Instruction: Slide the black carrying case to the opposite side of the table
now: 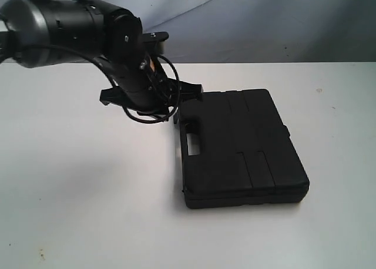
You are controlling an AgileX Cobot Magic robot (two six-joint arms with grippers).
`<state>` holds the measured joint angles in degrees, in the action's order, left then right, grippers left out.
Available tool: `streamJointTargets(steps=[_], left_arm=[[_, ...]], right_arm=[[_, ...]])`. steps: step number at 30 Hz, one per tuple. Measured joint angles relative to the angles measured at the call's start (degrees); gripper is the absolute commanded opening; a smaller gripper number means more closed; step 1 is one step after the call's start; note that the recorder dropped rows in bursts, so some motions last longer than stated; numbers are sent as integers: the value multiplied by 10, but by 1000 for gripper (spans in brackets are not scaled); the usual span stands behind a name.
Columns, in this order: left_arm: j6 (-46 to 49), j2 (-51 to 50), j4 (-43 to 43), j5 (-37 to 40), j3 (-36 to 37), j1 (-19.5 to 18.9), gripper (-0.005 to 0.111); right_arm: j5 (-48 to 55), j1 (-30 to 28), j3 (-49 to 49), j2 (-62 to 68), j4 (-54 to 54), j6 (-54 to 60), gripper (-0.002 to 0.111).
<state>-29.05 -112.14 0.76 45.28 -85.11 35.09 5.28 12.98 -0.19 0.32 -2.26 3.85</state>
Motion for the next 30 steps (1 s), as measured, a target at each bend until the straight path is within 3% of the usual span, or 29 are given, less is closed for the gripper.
streamJointTargets(steps=[21,25,28,30], left_arm=[[-10,-182,-30,117,-216,0,3],[-8,-188,-31,118,-231,0,13],[-8,-188,-33,118,-236,0,34],[-6,-188,-33,118,-236,0,36]], right_arm=[[0,0,0,0,0,0,0],[0,0,0,0,0,0,0],[0,0,0,0,0,0,0],[0,0,0,0,0,0,0]])
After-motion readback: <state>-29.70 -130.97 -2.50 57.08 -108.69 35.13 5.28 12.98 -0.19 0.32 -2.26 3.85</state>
